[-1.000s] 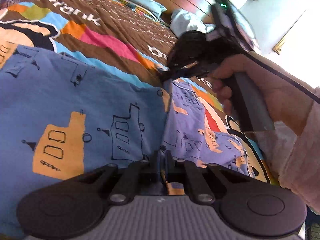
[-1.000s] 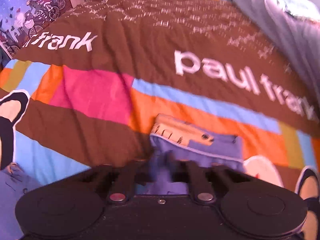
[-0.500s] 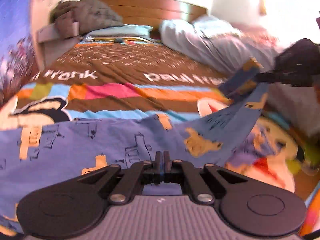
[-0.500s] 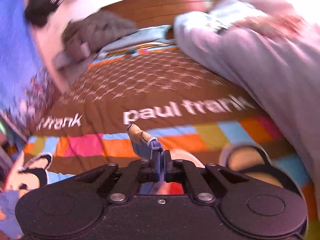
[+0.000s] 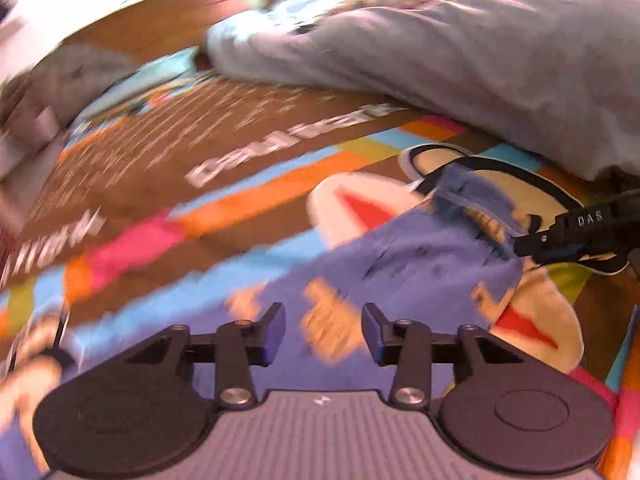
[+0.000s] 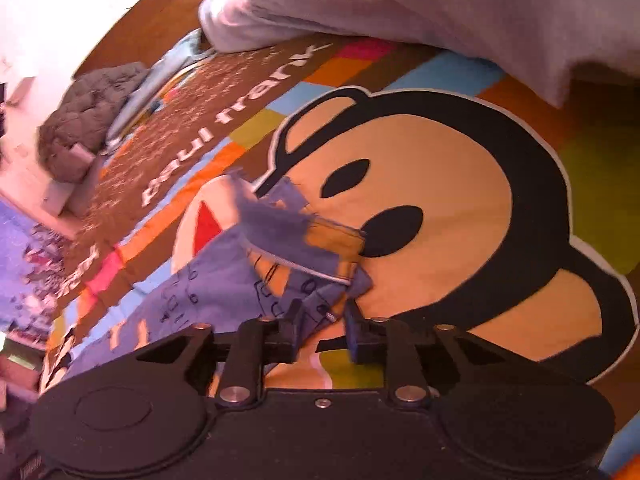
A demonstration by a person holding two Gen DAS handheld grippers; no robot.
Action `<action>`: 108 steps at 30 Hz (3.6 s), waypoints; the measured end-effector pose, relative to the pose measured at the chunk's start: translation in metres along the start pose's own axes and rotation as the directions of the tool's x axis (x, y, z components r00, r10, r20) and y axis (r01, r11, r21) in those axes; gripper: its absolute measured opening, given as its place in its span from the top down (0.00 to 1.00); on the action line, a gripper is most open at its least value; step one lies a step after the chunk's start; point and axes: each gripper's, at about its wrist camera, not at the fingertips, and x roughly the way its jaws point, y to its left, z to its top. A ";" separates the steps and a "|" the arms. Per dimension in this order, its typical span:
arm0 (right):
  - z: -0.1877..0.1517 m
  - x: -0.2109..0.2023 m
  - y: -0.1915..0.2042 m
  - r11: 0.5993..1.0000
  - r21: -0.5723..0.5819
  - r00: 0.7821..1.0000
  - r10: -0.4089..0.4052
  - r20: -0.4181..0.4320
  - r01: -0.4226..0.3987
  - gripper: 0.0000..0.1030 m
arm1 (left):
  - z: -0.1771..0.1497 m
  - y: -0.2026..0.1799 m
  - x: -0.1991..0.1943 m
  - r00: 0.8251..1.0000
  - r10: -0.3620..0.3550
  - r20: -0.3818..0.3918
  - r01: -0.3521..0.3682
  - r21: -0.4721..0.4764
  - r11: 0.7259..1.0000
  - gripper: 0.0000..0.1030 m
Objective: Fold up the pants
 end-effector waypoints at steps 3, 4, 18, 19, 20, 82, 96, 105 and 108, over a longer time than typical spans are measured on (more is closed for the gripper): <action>0.003 -0.014 -0.007 0.993 -0.112 0.996 -0.040 0.076 0.049 0.50 | 0.037 -0.015 0.033 0.998 -0.058 -0.015 0.059 0.094 0.994 0.52; 0.005 -0.015 -0.012 0.991 -0.121 0.995 -0.046 0.083 0.056 0.50 | 0.048 -0.018 0.042 0.996 -0.086 -0.014 0.087 0.099 0.991 0.49; 0.032 0.012 -0.041 0.980 -0.122 0.987 0.159 -0.005 -0.158 0.64 | 0.119 -0.073 0.134 0.914 -0.373 -0.160 0.396 0.154 0.905 0.33; 0.031 0.014 -0.043 0.982 -0.107 0.988 0.157 -0.004 -0.157 0.68 | 0.120 -0.075 0.140 0.916 -0.365 -0.170 0.387 0.125 0.914 0.37; 0.031 0.015 -0.046 0.984 -0.094 0.988 0.151 0.002 -0.151 0.79 | 0.120 -0.078 0.145 0.920 -0.348 -0.181 0.371 0.111 0.922 0.55; 0.023 -0.014 -0.051 0.994 -0.100 0.998 0.053 0.032 -0.050 0.93 | 0.132 -0.116 0.178 0.901 -0.324 -0.290 0.383 0.175 0.907 0.75; 0.015 -0.008 0.016 0.898 -0.425 0.980 -0.031 0.196 0.113 0.28 | 0.074 0.000 0.066 0.994 -0.094 -0.053 0.093 -0.015 0.996 0.19; 0.000 0.042 0.039 0.744 -0.525 0.911 -0.325 0.256 0.413 0.05 | -0.076 0.103 0.006 0.951 0.192 -0.243 -0.210 -0.052 0.976 0.16; 0.001 0.039 0.042 0.744 -0.506 0.900 -0.344 0.270 0.436 0.05 | -0.105 0.141 -0.027 0.948 0.193 -0.254 -0.237 -0.154 0.959 0.14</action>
